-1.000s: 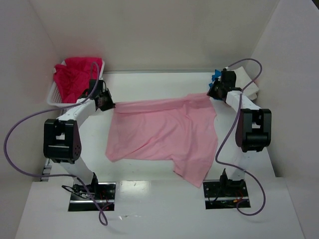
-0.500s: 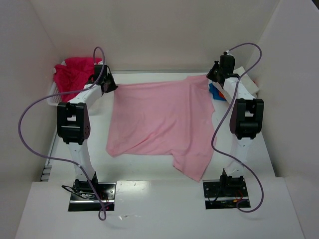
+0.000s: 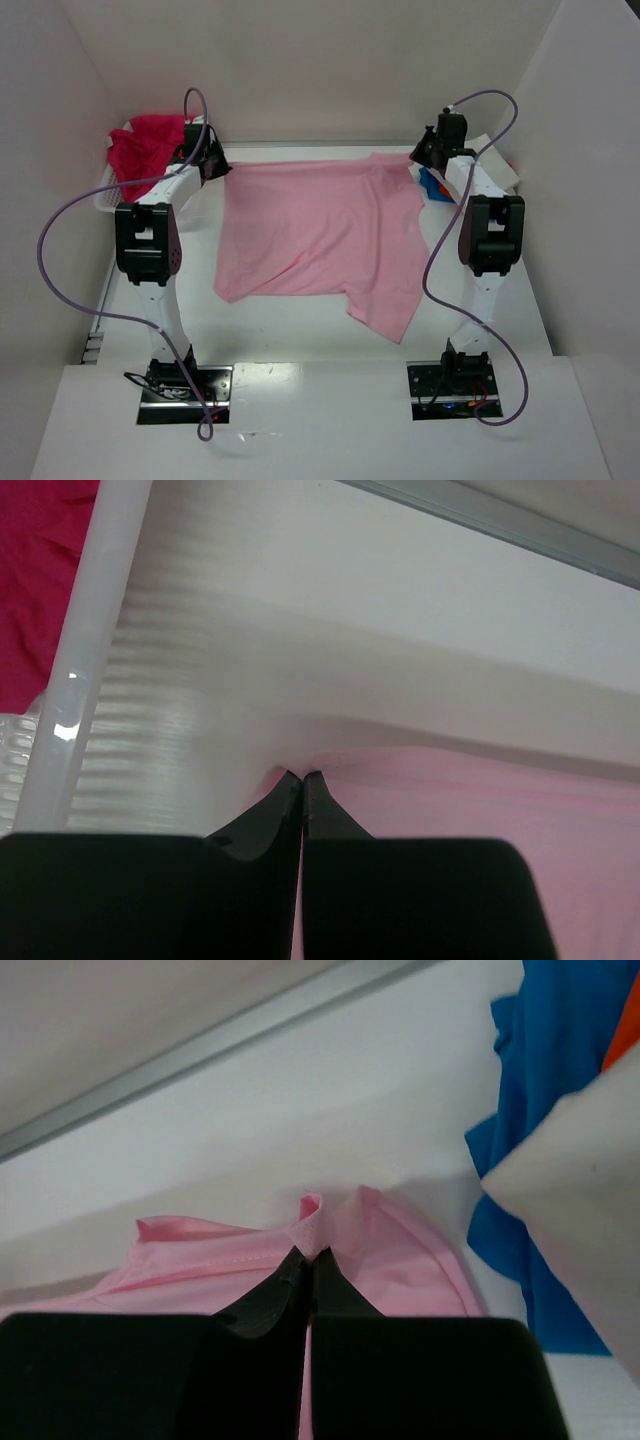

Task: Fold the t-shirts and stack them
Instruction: Grap the side of the flattened tshirt furthest away from the robot with both arms, then fold the flattened tshirt in 1/3 of the way

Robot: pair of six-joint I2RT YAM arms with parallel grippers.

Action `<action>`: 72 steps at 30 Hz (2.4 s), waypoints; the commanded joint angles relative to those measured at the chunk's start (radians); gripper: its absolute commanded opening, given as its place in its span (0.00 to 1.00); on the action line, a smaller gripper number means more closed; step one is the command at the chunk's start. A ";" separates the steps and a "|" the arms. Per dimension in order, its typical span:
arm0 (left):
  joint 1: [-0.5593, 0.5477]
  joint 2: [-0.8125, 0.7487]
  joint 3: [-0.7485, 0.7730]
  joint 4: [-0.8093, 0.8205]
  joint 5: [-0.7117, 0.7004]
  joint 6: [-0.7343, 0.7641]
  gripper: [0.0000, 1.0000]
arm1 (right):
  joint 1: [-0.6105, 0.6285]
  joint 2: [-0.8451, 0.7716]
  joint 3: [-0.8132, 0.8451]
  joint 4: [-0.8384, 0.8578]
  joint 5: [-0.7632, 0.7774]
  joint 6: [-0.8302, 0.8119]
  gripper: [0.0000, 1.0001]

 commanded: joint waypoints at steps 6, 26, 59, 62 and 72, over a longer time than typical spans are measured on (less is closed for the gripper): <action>0.043 -0.199 -0.186 0.009 -0.056 0.056 0.00 | -0.009 -0.275 -0.326 0.075 0.021 -0.006 0.00; 0.061 -0.358 -0.448 -0.057 -0.028 0.027 0.00 | 0.020 -0.543 -0.772 0.054 0.015 0.050 0.00; 0.047 -0.380 -0.457 0.002 0.236 -0.023 0.63 | 0.050 -0.530 -0.688 0.042 -0.056 0.047 0.75; 0.026 -0.336 -0.466 0.014 0.254 -0.029 0.59 | 0.052 -0.444 -0.643 0.033 -0.099 0.028 0.68; -0.023 -0.191 -0.374 -0.018 0.199 -0.029 0.51 | 0.155 -0.315 -0.556 0.042 -0.089 0.030 0.58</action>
